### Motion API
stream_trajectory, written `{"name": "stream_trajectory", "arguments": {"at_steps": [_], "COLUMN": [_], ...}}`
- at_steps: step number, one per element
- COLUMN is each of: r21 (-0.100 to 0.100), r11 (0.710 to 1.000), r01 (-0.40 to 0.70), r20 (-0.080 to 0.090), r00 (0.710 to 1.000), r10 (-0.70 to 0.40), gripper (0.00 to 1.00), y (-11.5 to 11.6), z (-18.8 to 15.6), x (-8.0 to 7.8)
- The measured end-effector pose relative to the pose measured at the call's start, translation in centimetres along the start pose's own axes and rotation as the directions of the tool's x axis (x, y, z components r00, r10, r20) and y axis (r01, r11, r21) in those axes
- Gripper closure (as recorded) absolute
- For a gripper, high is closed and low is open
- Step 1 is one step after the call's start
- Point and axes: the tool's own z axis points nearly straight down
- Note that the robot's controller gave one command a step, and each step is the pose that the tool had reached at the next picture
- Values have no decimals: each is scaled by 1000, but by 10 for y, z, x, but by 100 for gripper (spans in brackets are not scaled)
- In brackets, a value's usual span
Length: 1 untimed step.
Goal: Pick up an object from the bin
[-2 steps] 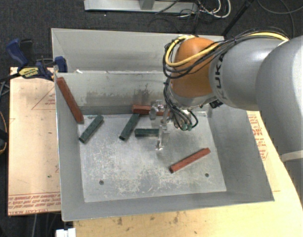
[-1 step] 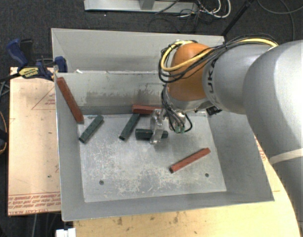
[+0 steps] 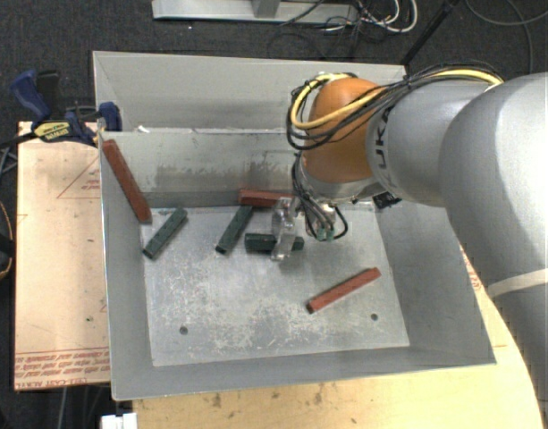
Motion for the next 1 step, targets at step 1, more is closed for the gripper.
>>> {"name": "stream_trajectory", "arguments": {"at_steps": [1], "r21": [0], "r11": [999], "r01": [35], "r20": [3], "r00": [999], "r10": [-35], "gripper": [100], "y": [16], "z": [-163], "x": [0]}}
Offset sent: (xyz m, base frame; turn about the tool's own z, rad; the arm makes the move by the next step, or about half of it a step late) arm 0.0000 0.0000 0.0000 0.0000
